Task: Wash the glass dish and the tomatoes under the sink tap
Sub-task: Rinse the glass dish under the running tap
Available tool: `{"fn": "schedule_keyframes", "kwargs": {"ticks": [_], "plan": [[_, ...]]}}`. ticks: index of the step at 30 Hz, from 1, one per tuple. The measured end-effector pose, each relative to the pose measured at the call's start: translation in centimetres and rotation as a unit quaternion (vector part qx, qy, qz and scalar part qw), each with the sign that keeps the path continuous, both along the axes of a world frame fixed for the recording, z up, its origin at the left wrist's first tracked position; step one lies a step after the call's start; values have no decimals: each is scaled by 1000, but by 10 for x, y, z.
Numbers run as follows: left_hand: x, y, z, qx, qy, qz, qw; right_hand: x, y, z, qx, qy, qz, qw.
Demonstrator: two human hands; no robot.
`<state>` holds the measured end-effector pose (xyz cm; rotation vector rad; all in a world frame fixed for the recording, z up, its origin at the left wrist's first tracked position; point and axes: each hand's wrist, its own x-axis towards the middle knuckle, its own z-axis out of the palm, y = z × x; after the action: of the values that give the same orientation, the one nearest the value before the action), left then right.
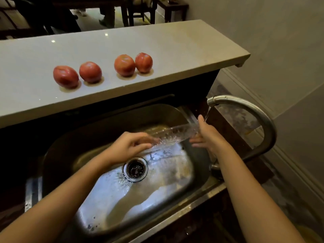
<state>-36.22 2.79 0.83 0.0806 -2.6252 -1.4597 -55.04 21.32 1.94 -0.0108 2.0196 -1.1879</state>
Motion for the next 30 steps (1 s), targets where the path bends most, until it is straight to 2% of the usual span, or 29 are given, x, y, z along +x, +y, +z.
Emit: {"fn": "schedule_keyframes", "kwargs": {"ticks": [2, 4, 5, 8, 10, 11, 12, 13, 15, 17, 18, 20, 23, 27, 30], "plan": [[1, -11, 1, 99, -25, 26, 994, -1, 0, -6, -1, 31, 26, 999], [2, -19, -6, 227, -26, 72, 971, 1, -1, -11, -26, 44, 44, 998], [2, -21, -10, 302, -18, 90, 949, 3, -2, -14, -45, 46, 39, 997], [-7, -24, -24, 512, -13, 108, 852, 6, 2, -18, -76, 85, 11, 993], [-21, -20, -34, 564, -26, 162, 809, 6, 11, -20, -106, 106, -22, 988], [-30, -15, -41, 560, -31, 214, 800, 5, 15, -21, -138, 97, -43, 985], [-40, -10, -46, 530, -37, 272, 802, 5, 19, -21, -173, 80, -66, 980], [-51, -3, -51, 467, -45, 327, 820, 5, 22, -21, -197, 67, -91, 974], [-69, 14, -58, 238, -104, 387, 885, 5, 24, -21, -213, 65, -133, 966], [-81, 37, -66, -19, -171, 341, 924, 5, 24, -20, -214, 87, -160, 960], [-85, 53, -67, -88, -166, 296, 936, 5, 23, -18, -214, 99, -169, 957], [-93, 91, -63, -153, -94, 193, 965, 6, 23, -15, -202, 114, -190, 954], [-114, 130, -46, -194, -25, 97, 976, 10, 25, -13, -163, 124, -227, 952], [-167, 120, -5, -255, 10, 65, 965, 18, 27, -3, -170, 119, -236, 949], [-195, 92, 10, -190, 16, 111, 975, 25, 25, 0, -208, 120, -239, 941]]}}
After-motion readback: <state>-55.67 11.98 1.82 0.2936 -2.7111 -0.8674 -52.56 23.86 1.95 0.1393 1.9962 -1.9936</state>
